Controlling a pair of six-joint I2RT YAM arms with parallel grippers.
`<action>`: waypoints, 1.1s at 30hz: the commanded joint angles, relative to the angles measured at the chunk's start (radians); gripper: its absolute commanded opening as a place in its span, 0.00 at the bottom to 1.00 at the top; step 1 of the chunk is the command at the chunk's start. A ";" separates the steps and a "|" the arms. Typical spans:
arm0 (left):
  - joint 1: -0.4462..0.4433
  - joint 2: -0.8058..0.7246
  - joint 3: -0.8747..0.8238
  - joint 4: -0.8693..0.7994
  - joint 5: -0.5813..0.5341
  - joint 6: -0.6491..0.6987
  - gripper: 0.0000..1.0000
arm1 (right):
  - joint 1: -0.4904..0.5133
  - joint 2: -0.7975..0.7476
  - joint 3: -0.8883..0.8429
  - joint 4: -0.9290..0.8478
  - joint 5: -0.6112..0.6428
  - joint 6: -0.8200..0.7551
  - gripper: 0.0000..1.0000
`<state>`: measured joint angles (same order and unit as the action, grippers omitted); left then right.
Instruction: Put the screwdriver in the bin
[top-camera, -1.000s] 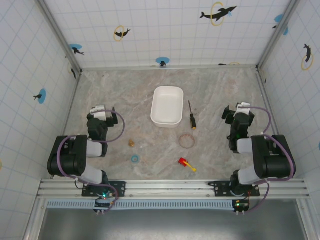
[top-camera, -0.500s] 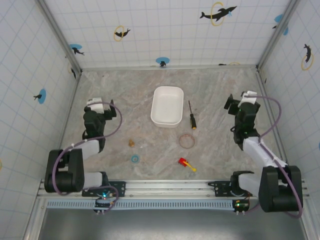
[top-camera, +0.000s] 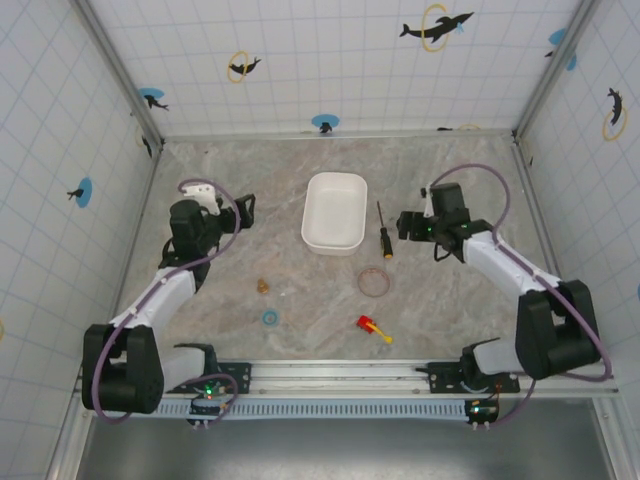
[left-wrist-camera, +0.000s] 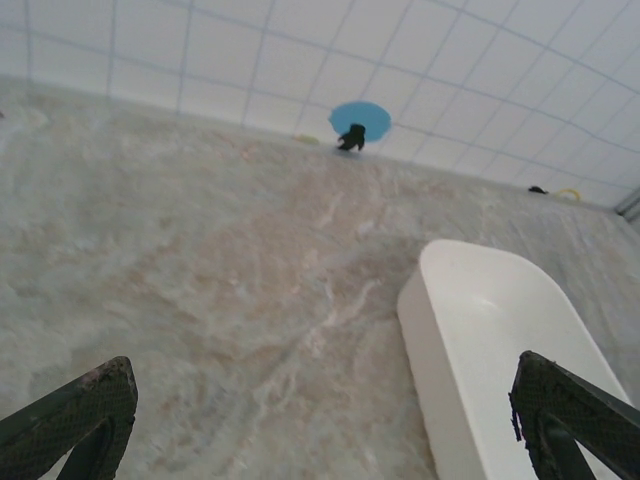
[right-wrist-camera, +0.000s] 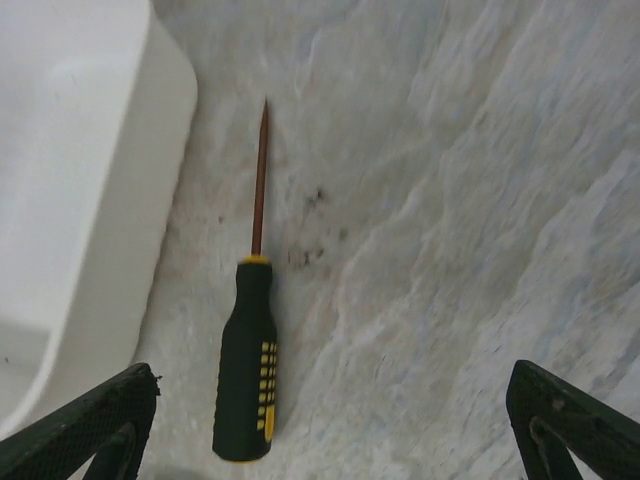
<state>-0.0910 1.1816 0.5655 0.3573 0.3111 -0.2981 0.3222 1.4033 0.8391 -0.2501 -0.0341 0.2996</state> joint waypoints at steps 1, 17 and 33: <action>-0.008 -0.023 0.007 -0.115 0.092 -0.078 0.98 | 0.035 0.065 0.083 -0.084 -0.020 0.036 0.89; -0.029 0.034 0.110 -0.349 0.166 -0.096 0.97 | 0.163 0.330 0.284 -0.195 0.050 0.040 0.71; -0.045 0.032 0.095 -0.341 0.154 -0.084 0.98 | 0.182 0.426 0.309 -0.209 0.089 0.033 0.52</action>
<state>-0.1249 1.2182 0.6491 0.0227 0.4564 -0.3794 0.4934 1.8069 1.1038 -0.4419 0.0425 0.3313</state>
